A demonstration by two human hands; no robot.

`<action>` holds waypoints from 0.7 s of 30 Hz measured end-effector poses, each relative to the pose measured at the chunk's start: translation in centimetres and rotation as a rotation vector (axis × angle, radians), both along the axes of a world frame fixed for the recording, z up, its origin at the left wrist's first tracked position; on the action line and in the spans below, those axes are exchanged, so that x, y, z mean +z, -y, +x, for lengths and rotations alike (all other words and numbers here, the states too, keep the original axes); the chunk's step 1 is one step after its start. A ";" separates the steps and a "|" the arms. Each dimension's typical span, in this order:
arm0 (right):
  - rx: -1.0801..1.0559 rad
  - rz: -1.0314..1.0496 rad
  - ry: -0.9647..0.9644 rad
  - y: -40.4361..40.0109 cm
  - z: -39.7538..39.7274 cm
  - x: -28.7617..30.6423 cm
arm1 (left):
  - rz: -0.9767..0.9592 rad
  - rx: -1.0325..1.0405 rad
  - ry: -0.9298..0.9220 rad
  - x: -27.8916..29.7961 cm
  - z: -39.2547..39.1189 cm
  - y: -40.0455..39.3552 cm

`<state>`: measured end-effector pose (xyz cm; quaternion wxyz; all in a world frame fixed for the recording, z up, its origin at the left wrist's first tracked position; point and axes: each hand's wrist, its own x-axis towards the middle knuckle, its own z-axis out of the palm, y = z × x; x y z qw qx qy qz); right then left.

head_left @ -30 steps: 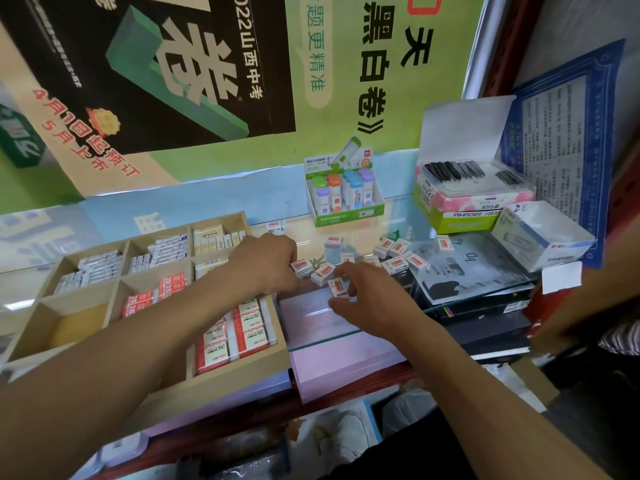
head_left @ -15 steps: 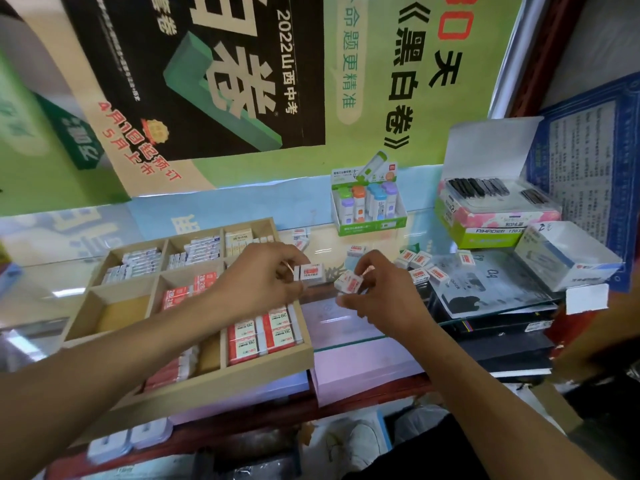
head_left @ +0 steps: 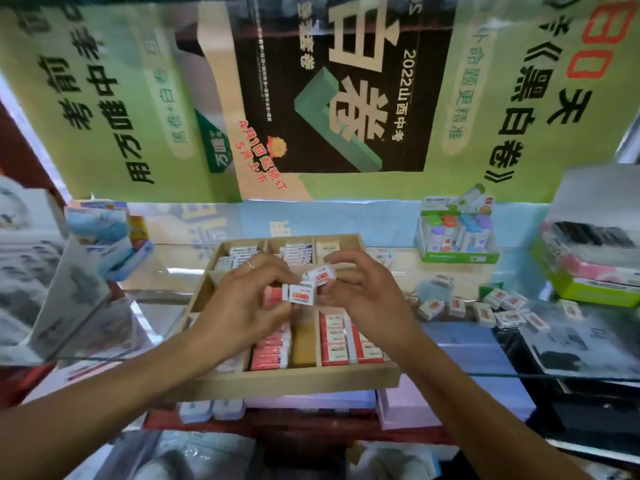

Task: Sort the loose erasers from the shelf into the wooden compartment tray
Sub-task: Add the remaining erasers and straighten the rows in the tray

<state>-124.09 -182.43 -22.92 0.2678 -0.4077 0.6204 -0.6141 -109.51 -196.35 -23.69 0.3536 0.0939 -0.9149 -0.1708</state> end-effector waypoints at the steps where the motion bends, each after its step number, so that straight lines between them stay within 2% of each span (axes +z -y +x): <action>1: 0.039 -0.001 0.026 0.5 0.6 0.3 | -0.007 0.023 -0.012 0.1 0.6 0.4; 3: 0.104 0.011 0.068 1.5 1.7 0.8 | -0.022 0.068 -0.039 0.2 1.7 1.2; 6: 0.117 0.027 0.026 3.8 2.8 0.9 | -0.032 0.125 -0.067 0.1 2.8 2.4; 10: 0.122 0.046 -0.030 7.3 3.2 0.4 | -0.004 0.146 -0.005 -0.3 4.0 4.2; 12: 0.133 0.057 -0.060 8.6 3.2 0.0 | 0.073 0.142 0.019 -0.3 4.7 5.2; 16: 0.172 0.067 -0.082 10.8 3.5 -0.6 | 0.372 0.193 0.046 -0.7 5.5 7.4; 18: 0.185 0.076 -0.088 11.8 3.8 -1.0 | 0.402 0.211 0.068 -1.4 5.8 8.7; 21: 0.189 0.138 -0.175 13.4 4.2 -1.4 | 0.347 0.263 0.096 -2.1 6.4 10.1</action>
